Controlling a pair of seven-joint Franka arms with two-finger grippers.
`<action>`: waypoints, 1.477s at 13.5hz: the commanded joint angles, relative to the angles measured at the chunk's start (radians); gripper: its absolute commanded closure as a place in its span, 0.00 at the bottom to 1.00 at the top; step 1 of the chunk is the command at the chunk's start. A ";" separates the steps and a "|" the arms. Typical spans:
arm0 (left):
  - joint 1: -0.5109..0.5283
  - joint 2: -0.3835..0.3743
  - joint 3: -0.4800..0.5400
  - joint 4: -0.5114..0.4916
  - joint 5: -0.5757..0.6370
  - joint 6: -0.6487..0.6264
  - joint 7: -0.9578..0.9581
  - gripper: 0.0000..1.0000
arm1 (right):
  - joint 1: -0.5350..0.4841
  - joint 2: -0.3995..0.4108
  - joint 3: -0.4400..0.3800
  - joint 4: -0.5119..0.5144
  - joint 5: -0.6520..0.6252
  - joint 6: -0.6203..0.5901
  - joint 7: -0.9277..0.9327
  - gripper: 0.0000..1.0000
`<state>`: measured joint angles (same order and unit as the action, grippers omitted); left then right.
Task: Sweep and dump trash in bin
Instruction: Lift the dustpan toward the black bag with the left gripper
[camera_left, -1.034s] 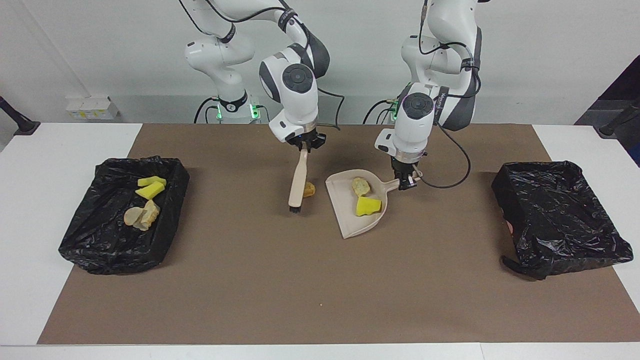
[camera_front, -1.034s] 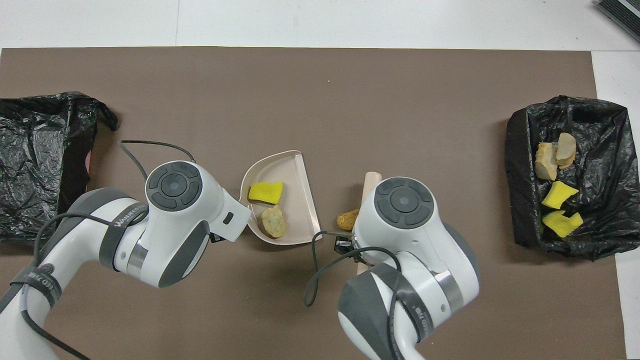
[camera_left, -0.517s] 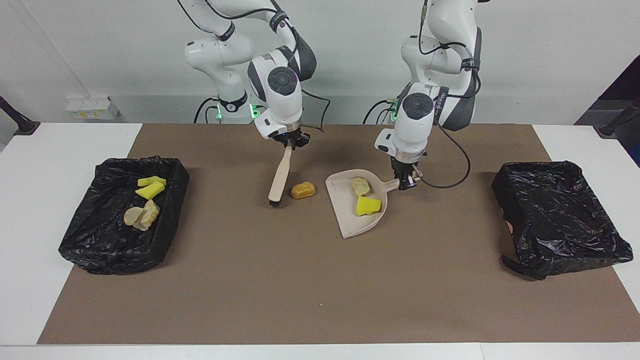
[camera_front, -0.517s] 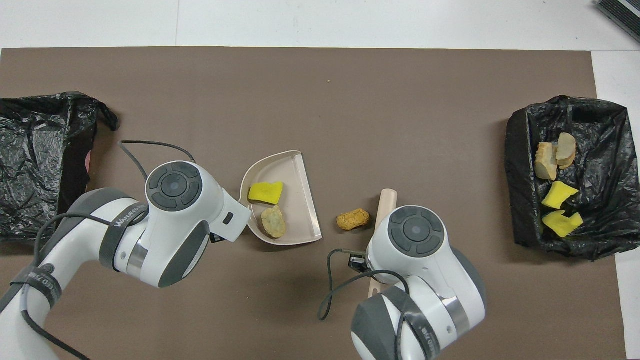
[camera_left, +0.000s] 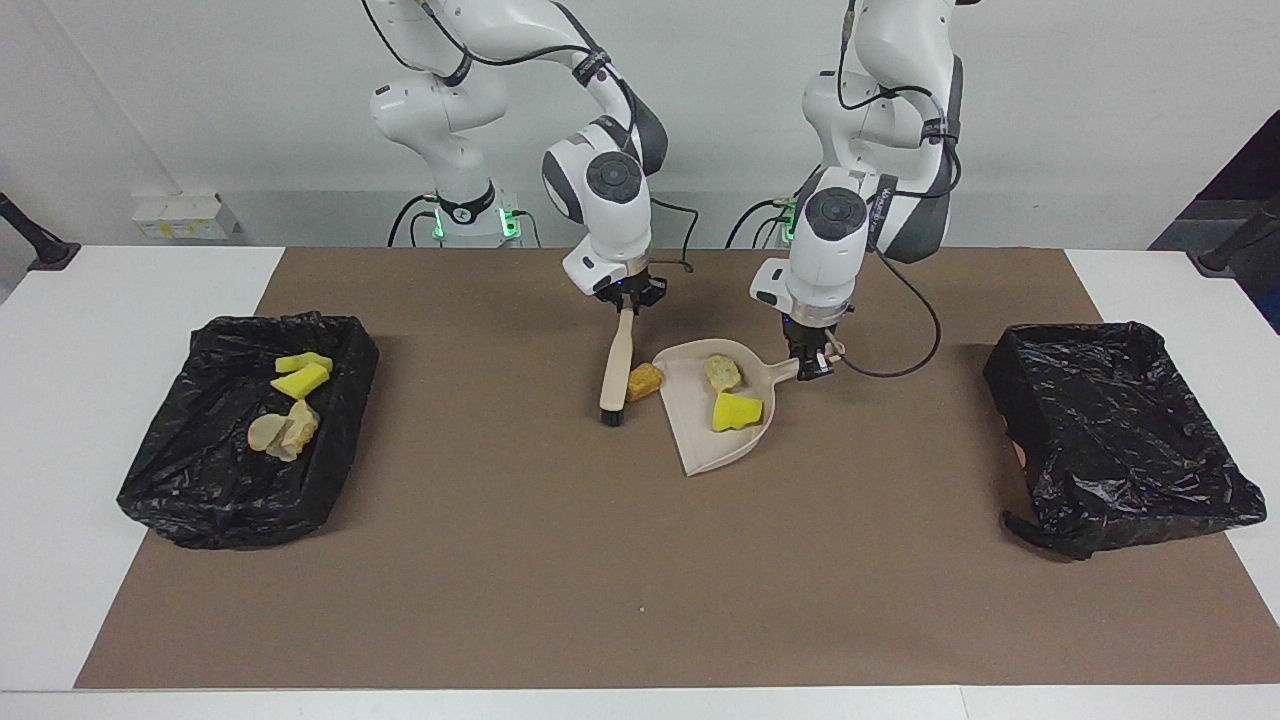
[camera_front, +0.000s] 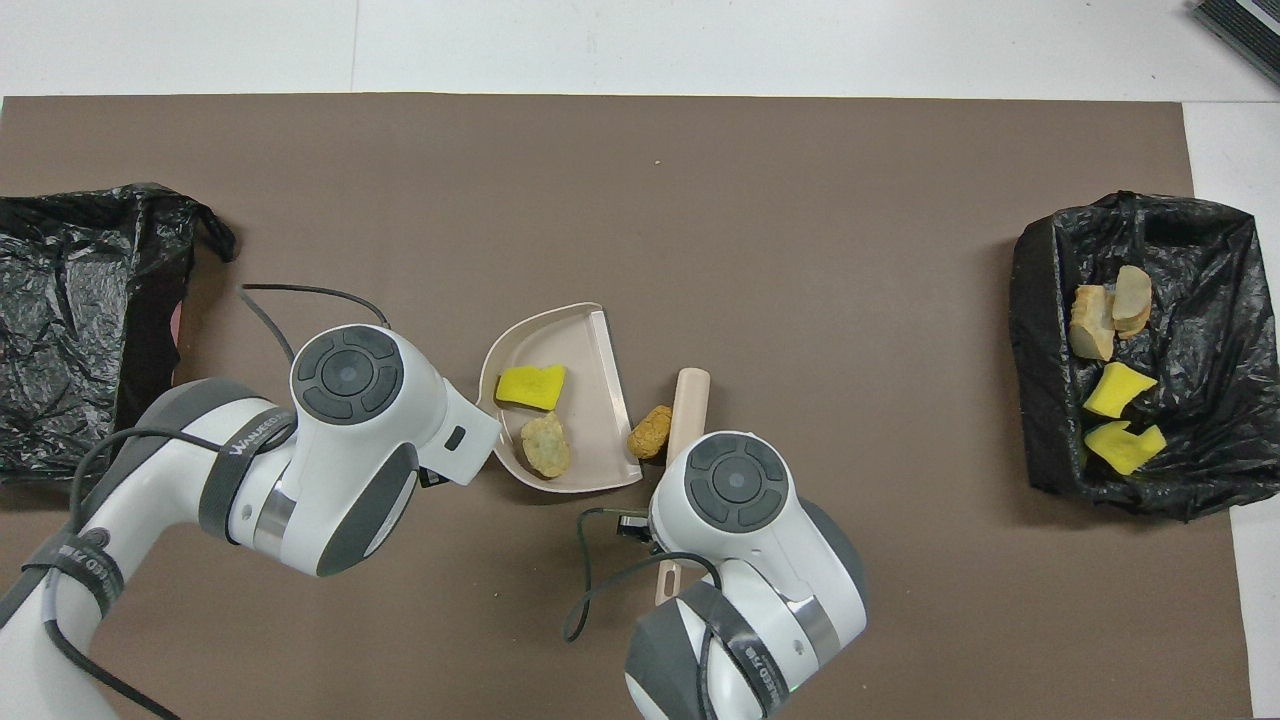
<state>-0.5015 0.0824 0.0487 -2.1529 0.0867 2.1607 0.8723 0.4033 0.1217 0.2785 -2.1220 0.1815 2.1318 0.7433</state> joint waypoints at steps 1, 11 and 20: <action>0.032 -0.023 -0.006 -0.032 0.004 0.015 -0.027 1.00 | 0.051 0.047 0.005 0.088 0.052 0.011 -0.039 1.00; 0.113 -0.021 -0.004 -0.025 -0.028 -0.005 -0.423 1.00 | 0.134 -0.049 0.004 0.068 0.033 -0.004 0.020 1.00; 0.296 -0.053 -0.003 0.044 -0.033 0.045 -0.585 1.00 | 0.314 -0.108 0.002 -0.084 0.018 0.005 0.197 1.00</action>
<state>-0.2312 0.0677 0.0533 -2.1237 0.0652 2.2098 0.3447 0.6863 0.0407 0.2834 -2.1589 0.2098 2.1241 0.9060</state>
